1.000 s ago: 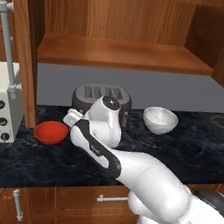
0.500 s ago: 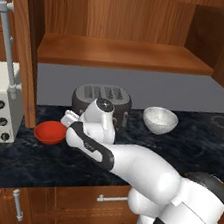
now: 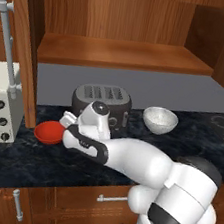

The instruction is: Pick up the bowls on the counter and stack them on top of one another in the open cabinet. Place the smaller bowl on top of the larger bowl.

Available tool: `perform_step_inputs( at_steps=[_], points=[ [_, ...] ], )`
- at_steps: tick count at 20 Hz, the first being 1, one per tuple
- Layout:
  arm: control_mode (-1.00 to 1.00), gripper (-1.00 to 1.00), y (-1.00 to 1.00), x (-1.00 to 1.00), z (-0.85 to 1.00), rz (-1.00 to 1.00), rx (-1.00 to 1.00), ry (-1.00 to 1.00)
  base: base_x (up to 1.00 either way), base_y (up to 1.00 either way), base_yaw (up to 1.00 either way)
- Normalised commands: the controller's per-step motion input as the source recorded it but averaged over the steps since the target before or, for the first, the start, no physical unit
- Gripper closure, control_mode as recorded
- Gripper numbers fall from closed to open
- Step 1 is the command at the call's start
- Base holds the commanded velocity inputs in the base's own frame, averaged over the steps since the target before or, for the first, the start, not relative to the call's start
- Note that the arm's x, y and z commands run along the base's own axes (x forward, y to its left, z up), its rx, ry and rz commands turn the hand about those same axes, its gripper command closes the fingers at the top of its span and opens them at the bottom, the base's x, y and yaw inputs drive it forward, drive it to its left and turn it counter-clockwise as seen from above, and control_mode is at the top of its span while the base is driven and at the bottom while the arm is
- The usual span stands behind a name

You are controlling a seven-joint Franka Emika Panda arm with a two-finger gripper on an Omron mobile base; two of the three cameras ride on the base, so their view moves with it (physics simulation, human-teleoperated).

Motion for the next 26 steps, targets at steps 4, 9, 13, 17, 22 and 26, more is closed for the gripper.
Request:
perform_step_inputs(
  at_steps=[4,9,13,17,22,26],
  points=[
    [-1.00,-1.00,0.23,0.31,-0.12,-0.02,0.00,0.01,0.00,0.00,0.00],
    [-1.00,-1.00,0.19,0.31,-0.13,0.00,0.00,0.02,0.00,0.00,0.00],
    [-1.00,-1.00,0.07,0.22,-0.18,-0.01,0.00,0.03,0.00,0.00,0.00],
    [-1.00,-1.00,0.07,0.19,-0.19,-0.02,0.00,0.05,0.00,0.00,0.00],
    [-1.00,-1.00,0.13,0.23,-0.22,-0.03,0.00,0.05,0.00,0.00,0.00],
    [-1.00,-1.00,0.26,0.29,-0.22,-0.04,0.00,0.05,0.00,0.00,0.00]
  ],
)
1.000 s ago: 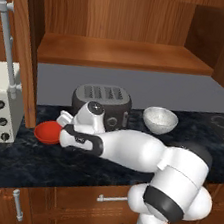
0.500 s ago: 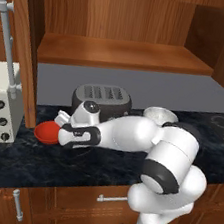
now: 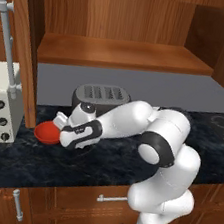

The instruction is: Pick up the bowls on the counter and stack them on top of one another in the open cabinet. Place the smaller bowl on top of the larger bowl.

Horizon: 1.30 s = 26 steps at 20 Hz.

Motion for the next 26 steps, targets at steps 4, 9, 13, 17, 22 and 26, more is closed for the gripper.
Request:
perform_step_inputs(
  at_steps=[4,9,13,17,22,26],
  points=[
    [-1.00,-1.00,0.30,0.29,-0.20,-0.04,0.00,0.04,0.00,0.00,0.00],
    [-1.00,-1.00,0.31,0.29,-0.22,-0.05,0.00,0.03,0.00,0.00,0.00],
    [-1.00,-1.00,0.34,0.30,-0.25,-0.05,0.00,0.03,0.00,0.00,0.00],
    [-1.00,1.00,0.36,0.30,-0.28,-0.06,0.00,0.02,0.00,0.00,0.00],
    [-1.00,1.00,0.16,0.07,-0.07,-0.07,0.00,0.01,0.00,0.00,0.00],
    [-1.00,1.00,-0.21,-0.06,0.38,-0.12,0.08,0.00,0.00,0.00,0.00]
  ],
)
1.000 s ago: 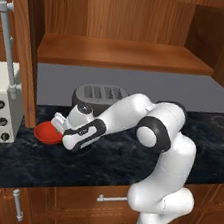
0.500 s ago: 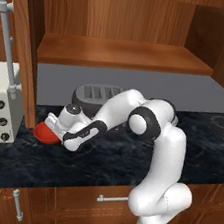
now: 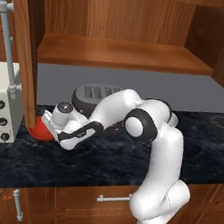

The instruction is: Pick up the bowls on the counter and stack them on top of one another in the open cabinet. Place the smaller bowl on top of the larger bowl.

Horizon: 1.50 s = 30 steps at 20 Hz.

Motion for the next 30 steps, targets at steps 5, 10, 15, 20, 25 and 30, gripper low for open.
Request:
perform_step_inputs(
  at_steps=[5,10,15,20,25,30],
  points=[
    [-1.00,1.00,-0.27,-0.16,0.72,-0.09,0.17,0.00,0.00,0.00,0.00],
    [-1.00,1.00,-0.27,-0.18,0.66,-0.09,0.18,0.00,0.00,0.00,0.00],
    [-1.00,1.00,-0.03,-0.20,0.51,-0.02,0.09,0.00,0.00,0.00,0.00],
    [-1.00,1.00,0.00,-0.26,0.48,0.00,0.00,0.00,0.00,0.00,0.00],
    [-1.00,1.00,-0.05,-0.26,0.54,0.00,0.00,0.00,0.00,0.00,0.00],
    [-1.00,1.00,-0.12,-0.43,0.50,0.00,-0.01,0.00,0.00,0.00,0.00]
  ],
)
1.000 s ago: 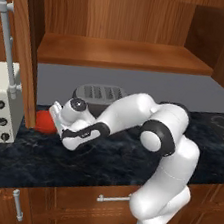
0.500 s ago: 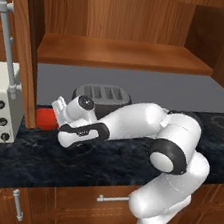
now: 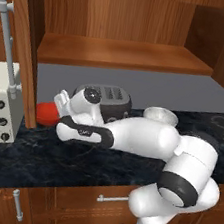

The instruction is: Pick up the bowls on the counter and stack them on top of one another in the open cabinet. Place the smaller bowl on top of the larger bowl.

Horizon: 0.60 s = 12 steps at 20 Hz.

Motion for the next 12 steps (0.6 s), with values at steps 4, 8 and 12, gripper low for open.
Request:
perform_step_inputs(
  at_steps=[4,8,12],
  points=[
    [-1.00,1.00,-0.32,-0.58,0.34,0.00,-0.05,0.00,0.00,0.00,0.00],
    [-1.00,1.00,-0.47,-0.66,0.25,0.00,-0.07,0.00,0.00,0.00,0.00],
    [-1.00,1.00,-0.51,-0.62,0.25,0.00,-0.07,0.00,0.00,0.00,0.00]
  ],
)
